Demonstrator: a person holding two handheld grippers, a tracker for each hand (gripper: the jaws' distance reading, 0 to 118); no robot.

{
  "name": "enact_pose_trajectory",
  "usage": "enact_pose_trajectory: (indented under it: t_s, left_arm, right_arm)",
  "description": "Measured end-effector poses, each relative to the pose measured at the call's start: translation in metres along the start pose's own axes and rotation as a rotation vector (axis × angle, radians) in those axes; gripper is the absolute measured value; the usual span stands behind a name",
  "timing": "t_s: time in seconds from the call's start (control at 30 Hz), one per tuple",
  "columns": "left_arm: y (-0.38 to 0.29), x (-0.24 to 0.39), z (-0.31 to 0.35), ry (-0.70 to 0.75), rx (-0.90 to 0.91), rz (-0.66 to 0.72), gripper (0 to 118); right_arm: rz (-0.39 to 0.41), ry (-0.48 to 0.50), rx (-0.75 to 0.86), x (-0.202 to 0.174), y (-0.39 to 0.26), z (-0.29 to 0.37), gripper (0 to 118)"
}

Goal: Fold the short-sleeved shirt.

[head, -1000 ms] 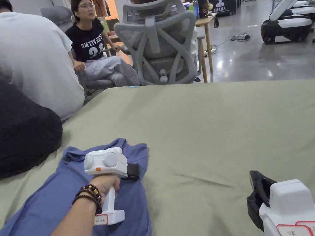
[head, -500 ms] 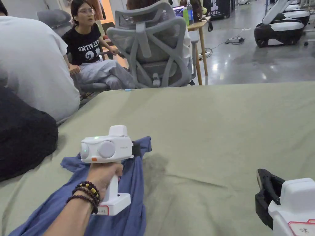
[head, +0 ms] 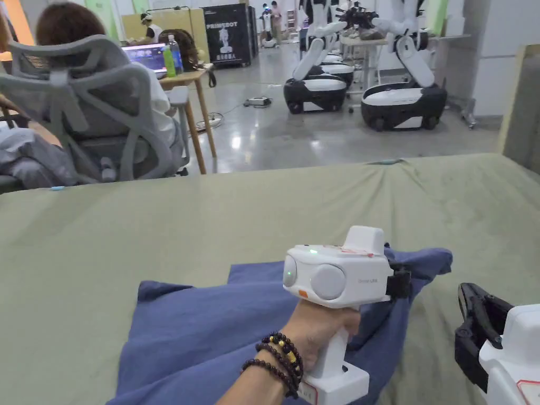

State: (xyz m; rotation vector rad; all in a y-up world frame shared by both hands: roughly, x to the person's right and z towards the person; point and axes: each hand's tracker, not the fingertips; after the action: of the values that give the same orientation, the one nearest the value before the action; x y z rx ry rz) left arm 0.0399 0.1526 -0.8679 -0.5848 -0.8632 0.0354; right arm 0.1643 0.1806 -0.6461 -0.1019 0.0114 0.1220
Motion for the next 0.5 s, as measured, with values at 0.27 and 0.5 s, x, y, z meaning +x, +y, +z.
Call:
enact_pose_trajectory:
  t_s: [0.27, 0.5]
  left_arm:
    - [-0.048, 0.003, -0.097, 0.042, -0.207, 0.003, 8]
    - [-0.018, -0.021, -0.039, 0.087, 0.003, 0.034, 98]
  right_arm:
    - [-0.044, -0.088, -0.058, 0.055, -0.023, 0.007, 2]
    - [-0.063, -0.061, -0.054, 0.054, -0.02, 0.01, 2]
